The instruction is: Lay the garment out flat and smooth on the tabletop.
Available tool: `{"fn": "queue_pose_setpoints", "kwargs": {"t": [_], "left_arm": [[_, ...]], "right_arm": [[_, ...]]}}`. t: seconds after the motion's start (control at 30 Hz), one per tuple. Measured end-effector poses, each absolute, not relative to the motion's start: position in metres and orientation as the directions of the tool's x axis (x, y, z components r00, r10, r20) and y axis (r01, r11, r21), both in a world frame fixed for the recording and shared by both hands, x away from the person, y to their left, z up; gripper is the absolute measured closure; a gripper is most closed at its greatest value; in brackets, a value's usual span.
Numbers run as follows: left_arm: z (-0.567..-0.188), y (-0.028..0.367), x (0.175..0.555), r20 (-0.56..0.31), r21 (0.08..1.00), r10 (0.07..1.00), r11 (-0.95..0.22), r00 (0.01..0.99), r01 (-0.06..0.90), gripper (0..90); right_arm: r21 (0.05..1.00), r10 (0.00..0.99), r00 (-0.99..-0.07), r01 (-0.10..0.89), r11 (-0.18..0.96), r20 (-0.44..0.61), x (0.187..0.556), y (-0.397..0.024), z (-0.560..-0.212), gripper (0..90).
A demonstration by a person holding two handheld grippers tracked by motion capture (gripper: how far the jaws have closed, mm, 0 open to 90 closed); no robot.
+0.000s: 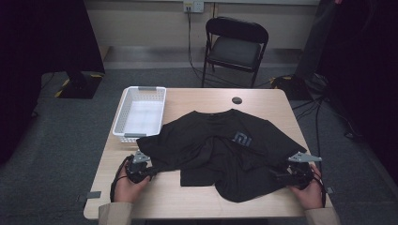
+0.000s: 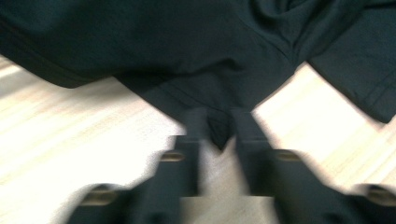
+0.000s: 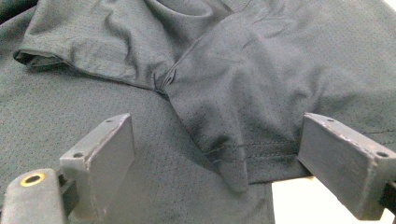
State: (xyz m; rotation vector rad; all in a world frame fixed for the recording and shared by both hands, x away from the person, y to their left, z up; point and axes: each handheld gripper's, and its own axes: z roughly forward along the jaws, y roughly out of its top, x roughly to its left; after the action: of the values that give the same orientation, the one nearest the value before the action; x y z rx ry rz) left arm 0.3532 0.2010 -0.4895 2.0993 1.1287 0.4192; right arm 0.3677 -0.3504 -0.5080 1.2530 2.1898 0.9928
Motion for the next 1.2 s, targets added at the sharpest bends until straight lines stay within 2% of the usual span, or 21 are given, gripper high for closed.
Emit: {"fn": "queue_pose_setpoints", "kwargs": {"t": [0.03, 0.07, 0.17, 0.23, 0.33, 0.87, 1.0, 1.1, 1.2], "left_arm": [[-0.489, 0.2, 0.353, -0.03, 0.731, 0.823, -0.369, 0.567, 0.574, 55.9], [-0.487, 0.198, 0.353, -0.024, 0.744, 0.817, -0.371, 0.576, 0.556, 47.6], [-0.488, 0.191, 0.356, 0.005, 0.774, 0.809, -0.376, 0.588, 0.51, 27.6], [-0.492, 0.188, 0.358, 0.004, 0.783, 0.799, -0.377, 0.602, 0.495, 21.6], [-0.499, 0.184, 0.361, 0.005, 0.771, 0.785, -0.397, 0.62, 0.497, 17.9], [-0.506, 0.185, 0.361, 0.039, 0.759, 0.764, -0.441, 0.643, 0.478, 15.0], [-0.506, 0.184, 0.361, 0.04, 0.759, 0.764, -0.442, 0.643, 0.478, 14.9], [-0.506, 0.184, 0.361, 0.04, 0.759, 0.764, -0.442, 0.644, 0.478, 14.9], [-0.506, 0.185, 0.361, 0.039, 0.759, 0.764, -0.442, 0.644, 0.478, 14.9]], "right_arm": [[0.757, 0.865, -0.501, 0.56, 0.336, -0.014, 0.368, -0.35, -0.508, 10.2], [0.757, 0.865, -0.501, 0.56, 0.336, -0.014, 0.368, -0.35, -0.508, 10.3], [0.757, 0.865, -0.501, 0.56, 0.336, -0.014, 0.368, -0.35, -0.508, 10.3], [0.757, 0.865, -0.501, 0.56, 0.336, -0.014, 0.368, -0.35, -0.508, 10.3], [0.757, 0.865, -0.501, 0.56, 0.336, -0.014, 0.368, -0.35, -0.508, 10.3], [0.76, 0.866, -0.5, 0.554, 0.34, -0.023, 0.364, -0.351, -0.507, 12.5], [0.79, 0.855, -0.516, 0.505, 0.348, -0.047, 0.353, -0.357, -0.497, 15.1], [0.802, 0.864, -0.501, 0.495, 0.333, -0.05, 0.344, -0.364, -0.492, 21.2], [0.813, 0.864, -0.502, 0.484, 0.324, -0.046, 0.336, -0.37, -0.49, 32.3]]}}
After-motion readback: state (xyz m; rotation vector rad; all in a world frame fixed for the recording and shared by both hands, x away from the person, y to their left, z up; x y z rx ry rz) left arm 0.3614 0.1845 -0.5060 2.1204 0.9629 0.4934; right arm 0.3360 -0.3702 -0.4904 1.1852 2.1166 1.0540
